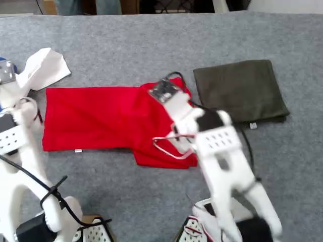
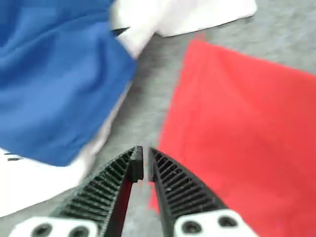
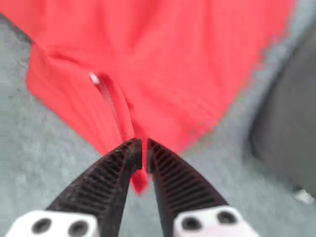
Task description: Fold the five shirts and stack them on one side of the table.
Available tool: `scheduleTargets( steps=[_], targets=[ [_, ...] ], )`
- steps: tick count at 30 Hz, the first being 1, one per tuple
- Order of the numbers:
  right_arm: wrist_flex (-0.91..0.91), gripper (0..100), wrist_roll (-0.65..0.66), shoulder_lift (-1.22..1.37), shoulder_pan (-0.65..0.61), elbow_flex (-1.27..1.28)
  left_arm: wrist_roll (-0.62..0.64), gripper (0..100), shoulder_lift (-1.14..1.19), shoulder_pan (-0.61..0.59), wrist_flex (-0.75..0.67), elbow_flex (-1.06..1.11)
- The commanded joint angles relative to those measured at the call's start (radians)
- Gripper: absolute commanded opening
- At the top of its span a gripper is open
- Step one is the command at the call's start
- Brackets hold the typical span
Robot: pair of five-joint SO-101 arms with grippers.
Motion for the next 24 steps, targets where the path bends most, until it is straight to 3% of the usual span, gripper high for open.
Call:
scheduleTargets(
  steps=[1, 8, 11, 15, 24],
  targets=[
    [-0.069, 1.5, -0.092, 0.203, -0.068, -0.140, 0.106, 3, 0.014, 0.104, -0.101, 0.001],
    [-0.069, 1.5, -0.118, 0.512, -0.109, -0.295, 0.227, 3, 0.166, 0.159, -0.477, 0.177],
    [-0.069, 1.5, -0.118, 0.572, -0.141, -0.297, 0.253, 3, 0.255, 0.159, -0.575, 0.197],
    [-0.068, 1.5, -0.118, 0.575, -0.180, -0.260, 0.295, 3, 0.374, 0.157, -0.658, 0.180],
    [-0.005, 1.5, -0.107, 0.420, -0.269, -0.087, 0.296, 3, 0.439, 0.124, -0.658, 0.120]
  ],
)
